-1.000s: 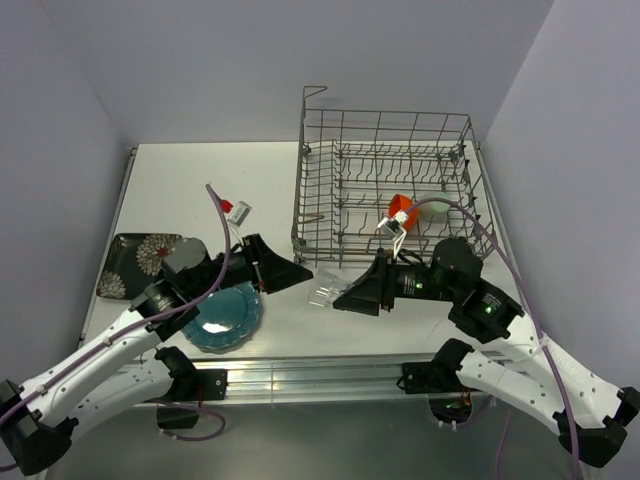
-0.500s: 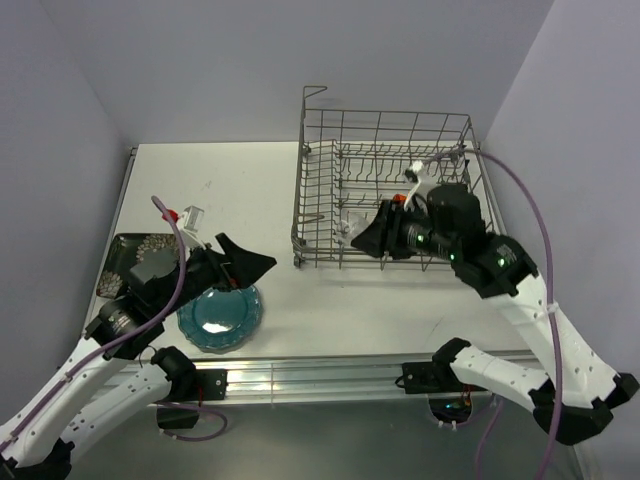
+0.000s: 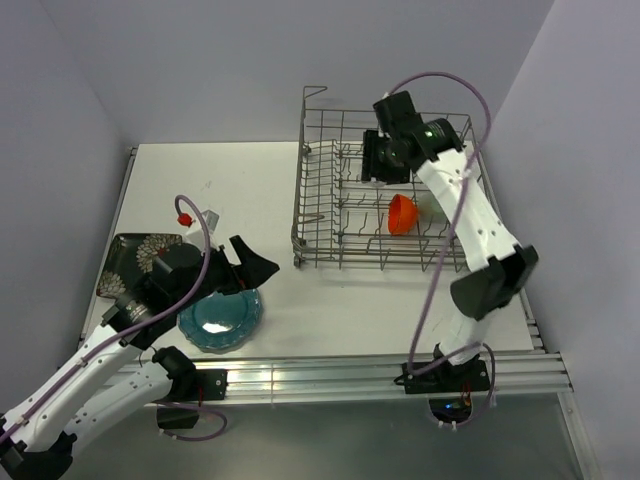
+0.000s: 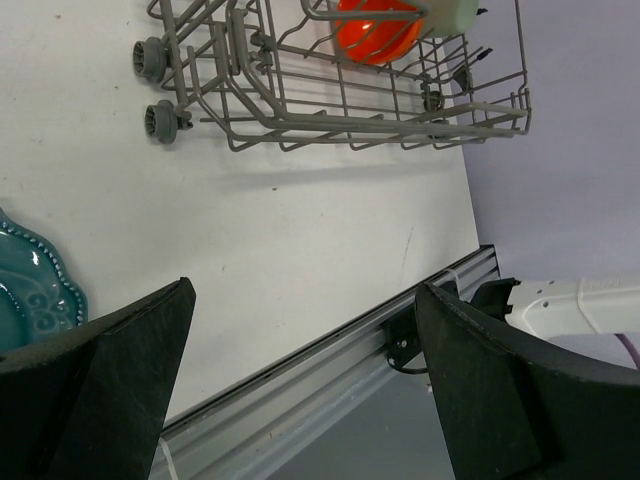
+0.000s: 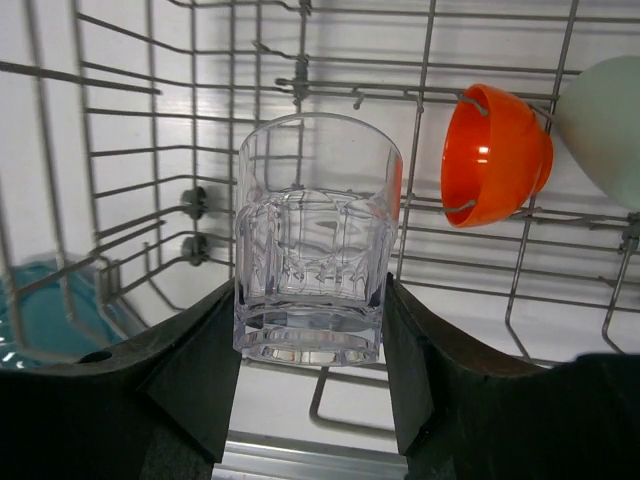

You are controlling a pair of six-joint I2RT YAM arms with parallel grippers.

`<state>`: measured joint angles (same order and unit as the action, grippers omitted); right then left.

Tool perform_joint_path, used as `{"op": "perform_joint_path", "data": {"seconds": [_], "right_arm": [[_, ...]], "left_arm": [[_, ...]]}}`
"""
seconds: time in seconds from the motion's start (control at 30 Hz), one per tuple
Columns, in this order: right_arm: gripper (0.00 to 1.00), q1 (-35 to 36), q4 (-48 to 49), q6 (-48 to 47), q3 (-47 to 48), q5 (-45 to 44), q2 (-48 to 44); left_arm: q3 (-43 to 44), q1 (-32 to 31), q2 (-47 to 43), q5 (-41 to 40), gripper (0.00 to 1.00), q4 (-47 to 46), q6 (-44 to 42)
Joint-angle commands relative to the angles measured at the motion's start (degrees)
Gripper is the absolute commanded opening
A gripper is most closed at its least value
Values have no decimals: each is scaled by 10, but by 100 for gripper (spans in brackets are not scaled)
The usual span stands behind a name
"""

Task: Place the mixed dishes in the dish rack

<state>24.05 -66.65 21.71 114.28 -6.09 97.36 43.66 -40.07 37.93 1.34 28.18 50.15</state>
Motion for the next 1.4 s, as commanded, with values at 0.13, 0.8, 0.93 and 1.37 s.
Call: {"op": "perform_joint_path", "data": {"seconds": [0.13, 0.8, 0.93, 1.37], "right_arm": [[0, -10, -111, -32, 136, -39, 116], [0, -35, -67, -47, 3, -14, 157], [0, -37, -58, -51, -5, 0, 162], [0, -53, -7, -61, -71, 31, 137]], "left_arm": [[-4, 2, -7, 1, 99, -18, -27], [-29, 3, 29, 34, 99, -66, -48], [-31, 3, 32, 33, 99, -65, -49], [-37, 3, 57, 44, 99, -80, -43]]}}
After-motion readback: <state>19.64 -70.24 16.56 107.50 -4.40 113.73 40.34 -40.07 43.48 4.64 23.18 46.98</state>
